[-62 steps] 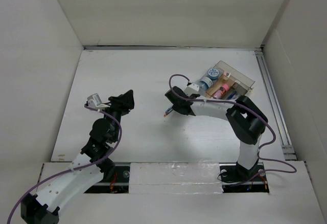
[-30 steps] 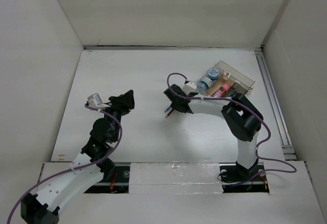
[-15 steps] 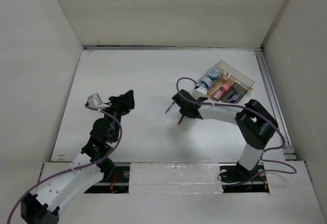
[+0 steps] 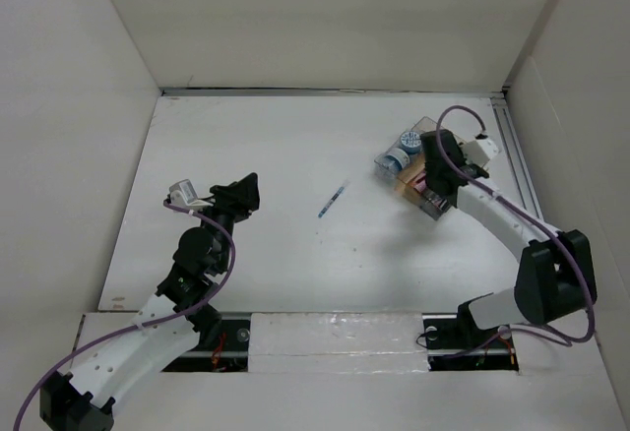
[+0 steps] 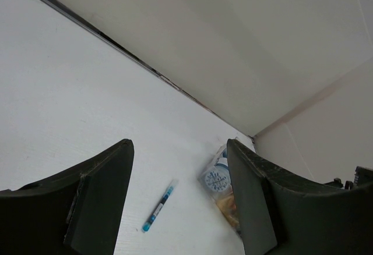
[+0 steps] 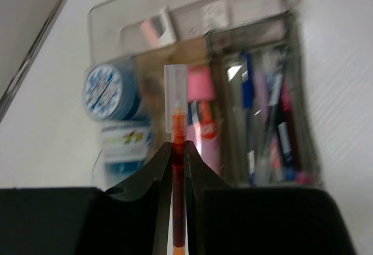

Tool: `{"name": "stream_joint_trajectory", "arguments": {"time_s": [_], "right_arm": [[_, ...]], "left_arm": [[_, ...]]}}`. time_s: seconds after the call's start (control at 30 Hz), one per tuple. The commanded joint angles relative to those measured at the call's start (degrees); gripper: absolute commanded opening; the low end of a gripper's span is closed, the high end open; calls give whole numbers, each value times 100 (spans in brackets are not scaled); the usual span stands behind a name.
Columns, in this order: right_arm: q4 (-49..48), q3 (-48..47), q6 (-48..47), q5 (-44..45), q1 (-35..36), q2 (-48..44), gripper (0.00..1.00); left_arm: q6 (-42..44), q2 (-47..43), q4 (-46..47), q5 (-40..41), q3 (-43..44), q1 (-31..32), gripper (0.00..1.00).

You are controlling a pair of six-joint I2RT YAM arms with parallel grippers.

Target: Organize the desk

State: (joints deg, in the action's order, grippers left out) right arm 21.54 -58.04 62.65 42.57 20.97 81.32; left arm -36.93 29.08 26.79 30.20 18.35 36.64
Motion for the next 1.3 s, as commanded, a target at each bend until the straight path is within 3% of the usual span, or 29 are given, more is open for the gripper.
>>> {"name": "stream_joint_trajectory", "arguments": {"time_s": [0.0,0.13,0.33,0.53,0.6,0.63,0.73,0.77,0.9,0.93,1.03,1.07,1.2,1.23,1.27], "right_arm": [[-167,196,-402,410,-679,-230,0],[-527,328,-508,9,-1304,-205,2],[-441,75,-343,-56,-1376,560,2],[-520,153,-474,-240,-1376,455,5],[-423,118,-438,-188,-1376,473,15],[-362,118,-421,-161,-1376,473,28],[-387,126,-456,-240,-1324,403,45],[-387,135,-482,-249,-1324,368,47],[-370,91,-605,-249,-991,69,45],[-466,91,-727,-362,-755,-1,32],[-755,100,-904,-880,-280,-195,6],[-791,74,-913,-1021,96,-178,2],[-1021,-241,-904,-1514,1135,609,7],[-681,-817,-817,-1419,1720,1074,22],[-677,-823,-816,-1418,1726,1079,22]], "left_arm": [[45,-17,266,-23,143,10,61],[54,36,231,-5,178,10,61],[54,-34,248,4,152,10,61],[54,89,231,4,195,10,61],[54,71,248,-14,187,10,61],[54,63,274,4,160,10,61],[63,89,257,13,169,10,61],[54,89,257,-13,186,10,61],[54,115,275,21,151,10,61],[54,115,257,30,186,10,61],[54,107,266,-14,169,10,61],[54,98,292,12,160,10,61],[72,89,248,57,195,10,61],[72,98,266,57,169,10,61],[72,98,266,57,169,10,61]]}}
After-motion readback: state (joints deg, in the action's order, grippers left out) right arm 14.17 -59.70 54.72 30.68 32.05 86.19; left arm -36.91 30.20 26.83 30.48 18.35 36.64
